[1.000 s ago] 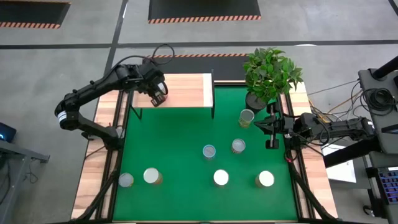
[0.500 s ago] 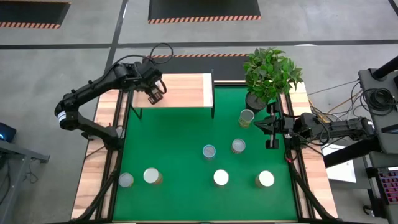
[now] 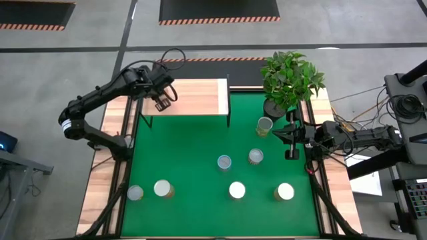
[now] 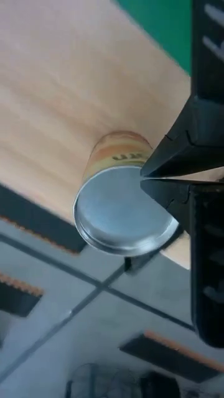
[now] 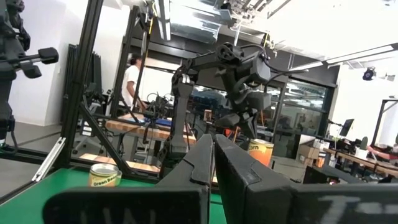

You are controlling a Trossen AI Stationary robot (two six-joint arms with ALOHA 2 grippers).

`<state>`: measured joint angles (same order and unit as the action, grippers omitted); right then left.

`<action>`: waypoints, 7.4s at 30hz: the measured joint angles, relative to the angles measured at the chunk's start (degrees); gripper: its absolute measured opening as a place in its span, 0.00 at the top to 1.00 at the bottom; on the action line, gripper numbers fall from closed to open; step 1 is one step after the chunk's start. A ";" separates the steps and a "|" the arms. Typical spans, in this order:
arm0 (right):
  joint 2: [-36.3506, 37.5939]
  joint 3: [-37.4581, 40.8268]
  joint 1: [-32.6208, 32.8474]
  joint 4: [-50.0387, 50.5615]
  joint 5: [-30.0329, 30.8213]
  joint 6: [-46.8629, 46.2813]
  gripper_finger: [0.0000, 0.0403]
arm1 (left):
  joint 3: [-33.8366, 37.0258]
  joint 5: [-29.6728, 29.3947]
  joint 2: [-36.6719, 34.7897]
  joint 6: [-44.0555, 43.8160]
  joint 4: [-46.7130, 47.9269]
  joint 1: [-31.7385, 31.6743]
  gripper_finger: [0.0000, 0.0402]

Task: Pick and place cans onto a shelf
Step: Put the center left orange can on the shelf, then put the center orange can on the shelf aligned with the other orange can

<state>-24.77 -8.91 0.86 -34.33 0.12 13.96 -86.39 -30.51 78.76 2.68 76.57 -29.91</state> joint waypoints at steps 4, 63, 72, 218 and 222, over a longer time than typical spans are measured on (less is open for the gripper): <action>0.00 0.00 -0.02 0.02 -0.02 0.11 0.98 | -0.24 -0.05 -0.04 -0.16 0.53 0.11 1.00; -0.02 0.00 -0.02 1.07 0.07 0.63 0.98 | 6.29 -6.04 -0.11 -1.48 -4.51 -3.88 1.00; -0.02 0.02 -0.02 1.05 0.05 0.63 0.98 | 6.29 -6.03 -0.11 -1.45 -6.23 -4.77 1.00; -71.25 -52.37 32.24 47.56 20.98 -39.41 0.24 | 20.55 -59.35 -6.75 -19.94 -40.86 88.52 1.00; -70.55 -53.53 32.09 48.00 20.46 -39.41 0.28 | 20.55 -59.36 -6.75 -19.94 -40.92 88.53 1.00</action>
<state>-95.33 -62.44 32.95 13.67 20.58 -25.46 -65.84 -89.88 72.01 -17.26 35.65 58.62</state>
